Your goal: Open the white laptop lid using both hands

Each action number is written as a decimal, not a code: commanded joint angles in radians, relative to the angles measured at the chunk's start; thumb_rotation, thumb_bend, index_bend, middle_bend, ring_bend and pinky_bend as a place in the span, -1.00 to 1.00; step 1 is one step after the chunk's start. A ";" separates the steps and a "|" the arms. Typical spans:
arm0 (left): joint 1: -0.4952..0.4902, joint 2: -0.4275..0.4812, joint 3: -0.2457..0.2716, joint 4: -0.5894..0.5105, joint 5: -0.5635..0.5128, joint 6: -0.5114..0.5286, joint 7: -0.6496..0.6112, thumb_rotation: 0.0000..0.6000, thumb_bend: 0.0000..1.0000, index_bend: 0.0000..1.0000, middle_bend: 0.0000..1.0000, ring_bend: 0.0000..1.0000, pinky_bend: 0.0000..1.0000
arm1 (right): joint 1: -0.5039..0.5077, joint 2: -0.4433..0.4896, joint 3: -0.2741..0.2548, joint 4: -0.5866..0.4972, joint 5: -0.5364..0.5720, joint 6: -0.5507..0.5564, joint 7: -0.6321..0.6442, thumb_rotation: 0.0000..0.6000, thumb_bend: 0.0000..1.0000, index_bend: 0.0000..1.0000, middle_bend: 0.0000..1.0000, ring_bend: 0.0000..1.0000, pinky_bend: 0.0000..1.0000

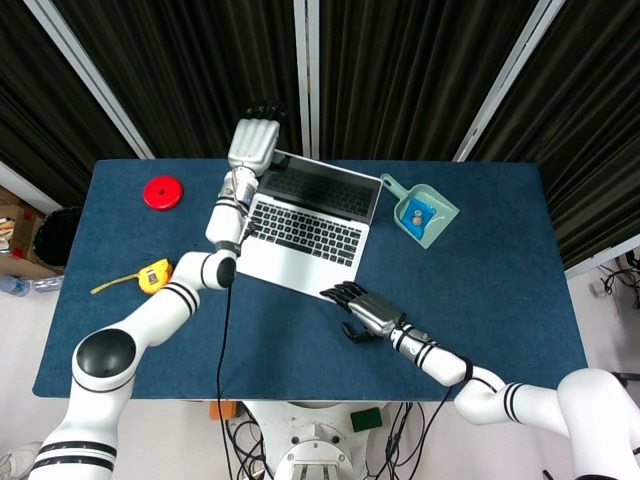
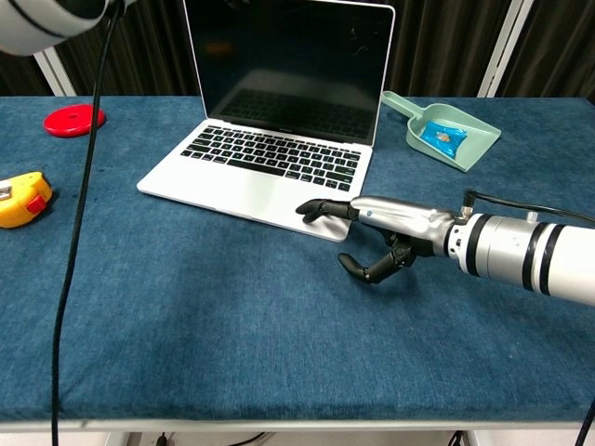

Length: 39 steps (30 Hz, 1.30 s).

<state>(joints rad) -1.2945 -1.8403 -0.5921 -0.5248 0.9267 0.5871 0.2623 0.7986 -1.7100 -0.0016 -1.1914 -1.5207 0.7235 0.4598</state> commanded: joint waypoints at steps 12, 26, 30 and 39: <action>-0.029 0.029 0.009 0.016 -0.105 -0.046 0.046 1.00 -0.16 -0.63 -0.78 -0.97 -0.87 | -0.019 0.008 0.007 0.000 -0.030 0.102 -0.012 0.98 0.26 -1.00 -0.89 -1.00 -1.00; 0.459 0.513 0.210 -0.940 0.025 0.362 0.040 1.00 -0.16 -0.63 -0.78 -0.97 -0.87 | -0.107 0.228 -0.002 -0.223 -0.076 0.310 -0.208 1.00 -0.27 -1.00 -0.91 -1.00 -1.00; 0.602 0.603 0.320 -1.105 0.125 0.509 0.054 1.00 -0.16 -0.63 -0.78 -0.97 -0.87 | -0.186 0.354 -0.030 -0.321 -0.062 0.394 -0.330 1.00 -0.26 -1.00 -0.90 -1.00 -1.00; 0.897 0.664 0.553 -1.181 0.397 0.821 -0.049 1.00 -0.23 -0.62 -0.77 -0.97 -0.87 | -0.409 0.556 -0.091 -0.390 -0.040 0.648 -0.388 1.00 -0.26 -1.00 -0.92 -1.00 -1.00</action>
<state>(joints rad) -0.4848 -1.2172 -0.1091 -1.6715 1.2420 1.3154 0.2603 0.4579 -1.1945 -0.0704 -1.5692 -1.5724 1.2978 0.0826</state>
